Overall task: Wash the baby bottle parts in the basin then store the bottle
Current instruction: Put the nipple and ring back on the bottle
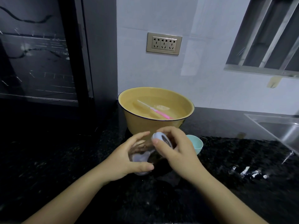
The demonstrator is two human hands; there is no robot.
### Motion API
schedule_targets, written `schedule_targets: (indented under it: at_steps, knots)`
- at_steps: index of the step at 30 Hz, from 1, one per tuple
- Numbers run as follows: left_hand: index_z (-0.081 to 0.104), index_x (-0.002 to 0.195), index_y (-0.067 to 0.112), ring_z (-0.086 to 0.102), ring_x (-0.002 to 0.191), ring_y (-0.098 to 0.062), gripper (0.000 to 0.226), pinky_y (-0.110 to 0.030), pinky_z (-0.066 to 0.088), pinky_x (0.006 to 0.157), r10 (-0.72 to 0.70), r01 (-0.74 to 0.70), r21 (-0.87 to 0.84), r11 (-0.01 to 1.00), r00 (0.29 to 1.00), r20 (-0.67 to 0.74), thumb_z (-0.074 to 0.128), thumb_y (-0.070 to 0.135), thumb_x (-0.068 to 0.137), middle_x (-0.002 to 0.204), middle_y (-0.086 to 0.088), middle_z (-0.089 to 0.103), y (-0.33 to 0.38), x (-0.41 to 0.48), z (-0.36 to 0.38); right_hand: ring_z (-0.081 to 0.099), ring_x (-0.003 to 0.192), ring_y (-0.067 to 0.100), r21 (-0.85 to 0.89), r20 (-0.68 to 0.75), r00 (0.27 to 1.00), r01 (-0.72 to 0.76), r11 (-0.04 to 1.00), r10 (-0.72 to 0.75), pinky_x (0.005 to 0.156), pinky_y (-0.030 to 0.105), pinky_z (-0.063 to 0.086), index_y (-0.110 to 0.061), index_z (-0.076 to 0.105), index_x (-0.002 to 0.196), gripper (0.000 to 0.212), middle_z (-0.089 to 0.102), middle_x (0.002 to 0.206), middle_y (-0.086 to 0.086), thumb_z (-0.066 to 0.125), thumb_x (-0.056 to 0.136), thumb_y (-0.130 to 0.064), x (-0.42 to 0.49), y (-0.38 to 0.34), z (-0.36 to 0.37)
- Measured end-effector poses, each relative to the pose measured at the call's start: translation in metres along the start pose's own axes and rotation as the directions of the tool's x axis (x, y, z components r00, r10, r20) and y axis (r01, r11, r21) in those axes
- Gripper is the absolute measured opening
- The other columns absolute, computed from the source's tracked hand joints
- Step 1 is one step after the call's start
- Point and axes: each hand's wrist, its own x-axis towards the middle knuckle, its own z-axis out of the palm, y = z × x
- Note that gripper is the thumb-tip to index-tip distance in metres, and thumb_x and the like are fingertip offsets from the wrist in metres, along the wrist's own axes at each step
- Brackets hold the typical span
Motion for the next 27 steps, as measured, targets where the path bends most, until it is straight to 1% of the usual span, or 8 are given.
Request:
schedule_targets:
  at_steps: [2, 6, 10, 12, 15, 18, 21, 27]
  knots:
    - [0.049, 0.126, 0.039, 0.055, 0.121, -0.007, 0.093, -0.034, 0.042, 0.104, -0.051, 0.05, -0.031, 0.998, 0.999, -0.016, 0.089, 0.051, 0.043, 0.127, 0.008, 0.061, -0.001, -0.007, -0.005, 0.06, 0.077, 0.005, 0.169, -0.054, 0.992, -0.1, 0.98, 0.11, 0.071, 0.022, 0.044, -0.026, 0.065, 0.089, 0.026, 0.066, 0.084, -0.01, 0.064, 0.075, -0.048, -0.003, 0.003, 0.002]
    - [0.061, 0.115, 0.024, 0.067, 0.103, -0.019, 0.076, -0.037, 0.057, 0.082, -0.128, 0.098, -0.316, 0.944, 0.989, -0.078, 0.086, 0.024, 0.044, 0.114, -0.003, 0.069, -0.002, -0.016, 0.001, 0.061, 0.07, 0.01, 0.472, -0.014, 0.919, -0.34, 0.813, 0.393, 0.058, 0.026, 0.048, -0.012, 0.064, 0.099, 0.024, 0.068, 0.086, 0.002, 0.056, 0.091, -0.032, -0.006, 0.005, 0.01]
    - [0.065, 0.106, 0.014, 0.069, 0.09, -0.016, 0.077, -0.027, 0.057, 0.074, -0.058, -0.059, -0.477, 0.877, 0.972, -0.227, 0.092, 0.041, 0.039, 0.101, -0.007, 0.071, 0.008, -0.008, 0.006, 0.067, 0.065, 0.025, 0.777, 0.293, 0.816, -0.507, 0.373, 0.498, 0.056, 0.03, 0.057, -0.002, 0.06, 0.113, 0.038, 0.07, 0.096, 0.017, 0.048, 0.095, -0.033, -0.014, 0.003, 0.027]
    - [0.067, 0.103, 0.015, 0.068, 0.087, -0.013, 0.073, -0.021, 0.055, 0.071, 0.009, -0.162, -0.472, 0.866, 0.951, -0.31, 0.088, 0.049, 0.043, 0.096, -0.003, 0.071, 0.017, 0.0, 0.009, 0.071, 0.072, 0.034, 0.829, 0.423, 0.777, -0.54, 0.148, 0.467, 0.066, 0.033, 0.06, 0.0, 0.062, 0.112, 0.038, 0.071, 0.103, 0.022, 0.047, 0.095, -0.031, -0.019, -0.001, 0.034]
    - [0.058, 0.114, 0.006, 0.066, 0.093, -0.012, 0.091, -0.019, 0.052, 0.074, 0.092, -0.26, -0.355, 0.898, 0.9, -0.426, 0.083, 0.06, 0.046, 0.1, 0.0, 0.07, 0.028, 0.009, 0.014, 0.072, 0.085, 0.035, 0.857, 0.496, 0.774, -0.51, -0.077, 0.394, 0.087, 0.039, 0.054, 0.001, 0.062, 0.116, 0.042, 0.069, 0.111, 0.023, 0.042, 0.097, -0.031, -0.024, -0.01, 0.044]
    - [0.054, 0.119, 0.013, 0.066, 0.099, -0.01, 0.097, -0.018, 0.051, 0.076, 0.182, -0.278, -0.188, 0.942, 0.893, -0.413, 0.083, 0.063, 0.042, 0.108, 0.003, 0.068, 0.037, 0.012, 0.016, 0.067, 0.104, 0.032, 0.871, 0.49, 0.783, -0.457, -0.179, 0.384, 0.095, 0.04, 0.05, 0.0, 0.061, 0.12, 0.047, 0.067, 0.117, 0.021, 0.035, 0.1, -0.034, -0.024, -0.012, 0.052]
    - [0.059, 0.103, 0.029, 0.067, 0.091, -0.003, 0.062, -0.015, 0.05, 0.073, 0.236, -0.26, -0.025, 0.965, 0.909, -0.343, 0.08, 0.042, 0.047, 0.097, 0.015, 0.07, 0.049, 0.015, 0.016, 0.06, 0.117, 0.032, 0.87, 0.492, 0.788, -0.436, -0.229, 0.37, 0.101, 0.041, 0.044, -0.004, 0.06, 0.125, 0.05, 0.064, 0.122, 0.02, 0.032, 0.1, -0.037, -0.024, -0.009, 0.057]
    - [0.06, 0.104, 0.021, 0.066, 0.091, -0.001, 0.054, -0.014, 0.049, 0.075, 0.278, -0.285, -0.008, 0.958, 0.939, -0.205, 0.074, 0.035, 0.054, 0.093, 0.016, 0.07, 0.071, 0.025, 0.016, 0.067, 0.105, 0.027, 0.886, 0.45, 0.827, -0.364, -0.288, 0.338, 0.091, 0.039, 0.054, -0.009, 0.062, 0.125, 0.047, 0.066, 0.121, 0.015, 0.034, 0.099, -0.037, -0.023, -0.019, 0.061]
